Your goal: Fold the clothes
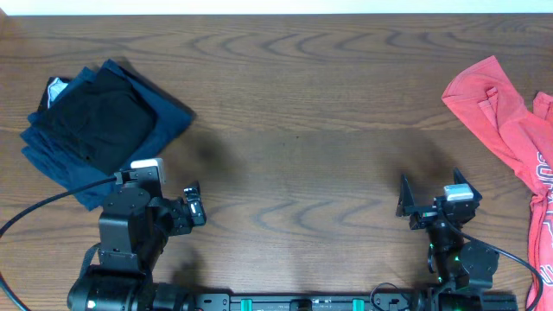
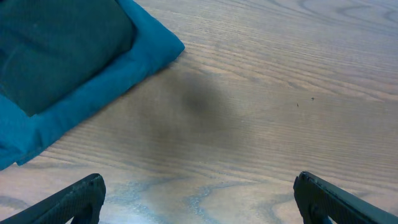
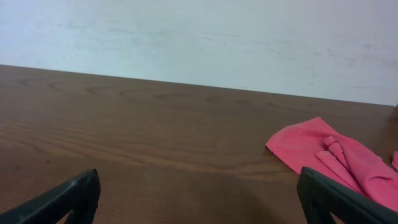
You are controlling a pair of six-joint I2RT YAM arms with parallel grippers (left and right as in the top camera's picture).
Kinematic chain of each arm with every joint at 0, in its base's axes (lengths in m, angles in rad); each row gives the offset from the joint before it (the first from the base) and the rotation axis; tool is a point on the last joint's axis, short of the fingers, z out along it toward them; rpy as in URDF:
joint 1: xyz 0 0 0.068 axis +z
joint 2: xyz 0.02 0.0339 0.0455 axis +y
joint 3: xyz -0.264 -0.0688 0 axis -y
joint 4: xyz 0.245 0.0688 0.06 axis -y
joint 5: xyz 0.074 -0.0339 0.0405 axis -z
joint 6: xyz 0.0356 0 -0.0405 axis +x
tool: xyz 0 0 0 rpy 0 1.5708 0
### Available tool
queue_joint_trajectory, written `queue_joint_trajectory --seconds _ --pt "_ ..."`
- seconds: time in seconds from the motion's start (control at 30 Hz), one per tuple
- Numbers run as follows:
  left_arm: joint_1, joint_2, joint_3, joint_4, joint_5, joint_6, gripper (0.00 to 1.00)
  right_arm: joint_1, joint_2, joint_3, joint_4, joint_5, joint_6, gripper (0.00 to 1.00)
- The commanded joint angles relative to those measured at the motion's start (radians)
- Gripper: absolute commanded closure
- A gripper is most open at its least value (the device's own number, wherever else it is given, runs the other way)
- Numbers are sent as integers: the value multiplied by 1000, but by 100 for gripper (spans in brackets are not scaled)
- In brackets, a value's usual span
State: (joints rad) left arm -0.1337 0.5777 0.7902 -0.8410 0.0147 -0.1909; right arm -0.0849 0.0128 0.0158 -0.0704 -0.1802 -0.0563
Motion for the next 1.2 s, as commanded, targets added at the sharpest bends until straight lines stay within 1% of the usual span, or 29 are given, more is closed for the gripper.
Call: queue_joint_trajectory --seconds 0.0,0.6,0.67,0.73,0.83,0.9,0.97,1.17 --pt "3 -3 1 0 -16 -13 2 -13 -8 -5 0 -8 -8 1" --pt "3 -3 1 0 -16 -13 2 -13 -8 -5 0 -8 -8 1" --pt "3 -18 -2 -5 -19 -7 2 -13 -8 -5 0 -8 -8 1" --pt "3 -46 -5 -43 -81 57 2 -13 -8 -5 0 -8 -8 1" --pt "6 -117 -43 -50 -87 60 2 -13 -8 -5 0 -8 -8 1" --pt "11 -176 -101 -20 -86 59 2 -13 -8 -5 0 -8 -8 1" --pt "24 -251 -190 52 -82 59 2 -13 -8 -5 0 -8 -8 1" --pt "87 -480 -452 333 -68 59 2 -13 -8 -5 0 -8 -8 1"
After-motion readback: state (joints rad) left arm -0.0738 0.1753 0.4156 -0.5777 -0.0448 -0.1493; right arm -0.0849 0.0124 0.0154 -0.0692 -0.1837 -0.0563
